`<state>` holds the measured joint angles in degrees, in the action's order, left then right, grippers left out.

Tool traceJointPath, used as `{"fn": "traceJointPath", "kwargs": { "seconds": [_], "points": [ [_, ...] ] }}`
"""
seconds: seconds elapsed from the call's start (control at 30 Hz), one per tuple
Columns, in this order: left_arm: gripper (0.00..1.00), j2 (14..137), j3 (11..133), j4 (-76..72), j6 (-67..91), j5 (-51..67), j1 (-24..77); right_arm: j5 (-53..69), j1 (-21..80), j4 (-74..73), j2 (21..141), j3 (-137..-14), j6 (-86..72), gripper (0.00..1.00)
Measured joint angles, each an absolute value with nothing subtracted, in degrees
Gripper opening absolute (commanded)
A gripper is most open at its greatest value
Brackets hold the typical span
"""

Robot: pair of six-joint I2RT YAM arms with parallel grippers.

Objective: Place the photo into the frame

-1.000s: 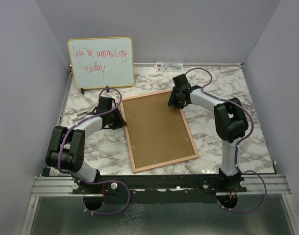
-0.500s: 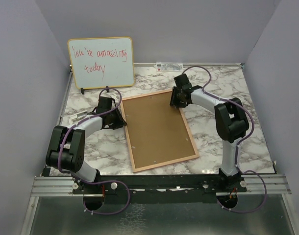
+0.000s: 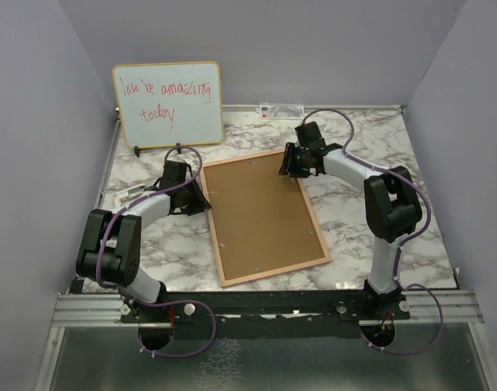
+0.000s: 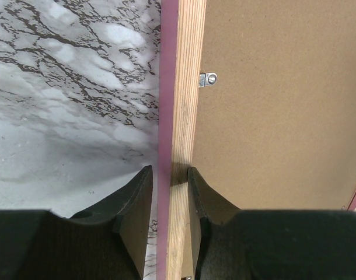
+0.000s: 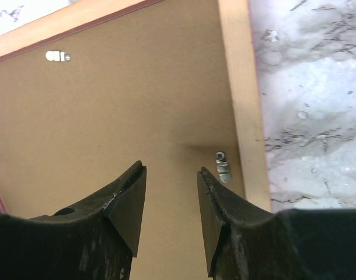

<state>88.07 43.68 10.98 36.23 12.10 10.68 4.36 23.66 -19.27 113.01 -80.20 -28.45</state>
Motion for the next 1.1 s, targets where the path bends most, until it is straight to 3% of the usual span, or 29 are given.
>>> {"fn": "traceJointPath", "kwargs": {
  "seconds": [1.1],
  "points": [
    [0.3,88.07,43.7,11.0,36.21,12.08,10.68,4.19,23.49,-27.66,118.87,-87.57,-26.15,0.43]
  ]
}}
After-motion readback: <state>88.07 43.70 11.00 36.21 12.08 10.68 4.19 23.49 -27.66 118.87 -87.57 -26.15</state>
